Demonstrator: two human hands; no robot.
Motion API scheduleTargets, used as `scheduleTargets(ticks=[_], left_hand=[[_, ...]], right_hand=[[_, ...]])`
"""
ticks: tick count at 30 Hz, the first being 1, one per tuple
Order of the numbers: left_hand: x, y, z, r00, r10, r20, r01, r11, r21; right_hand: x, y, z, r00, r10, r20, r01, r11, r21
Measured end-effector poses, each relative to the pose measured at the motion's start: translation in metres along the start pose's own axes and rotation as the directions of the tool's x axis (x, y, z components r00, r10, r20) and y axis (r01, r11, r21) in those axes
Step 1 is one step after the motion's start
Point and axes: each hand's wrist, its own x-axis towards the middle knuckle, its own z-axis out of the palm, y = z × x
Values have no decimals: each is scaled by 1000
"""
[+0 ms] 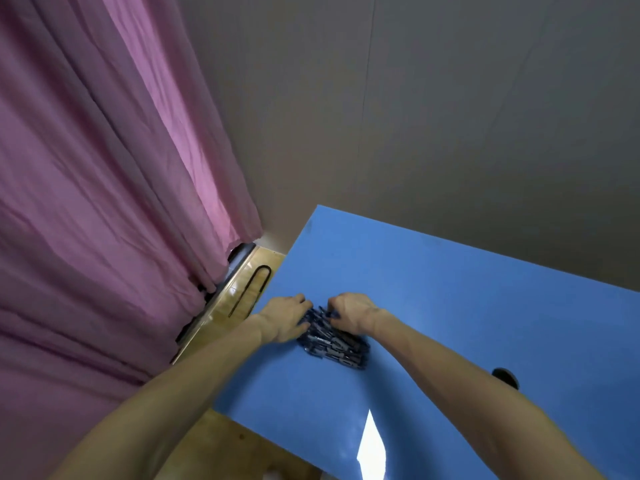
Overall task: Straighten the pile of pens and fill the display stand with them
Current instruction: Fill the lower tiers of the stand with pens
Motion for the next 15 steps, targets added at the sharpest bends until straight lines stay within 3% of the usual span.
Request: scheduleTargets(ticks=[8, 15], left_hand=[[31, -11, -7, 984, 173, -46, -172, 985, 27], [47, -15, -10, 951, 302, -67, -299, 953, 47]], right_hand=[[-11, 24, 2, 980, 197, 34, -199, 979, 42], [-22, 30, 4, 923, 383, 30, -382, 904, 191]])
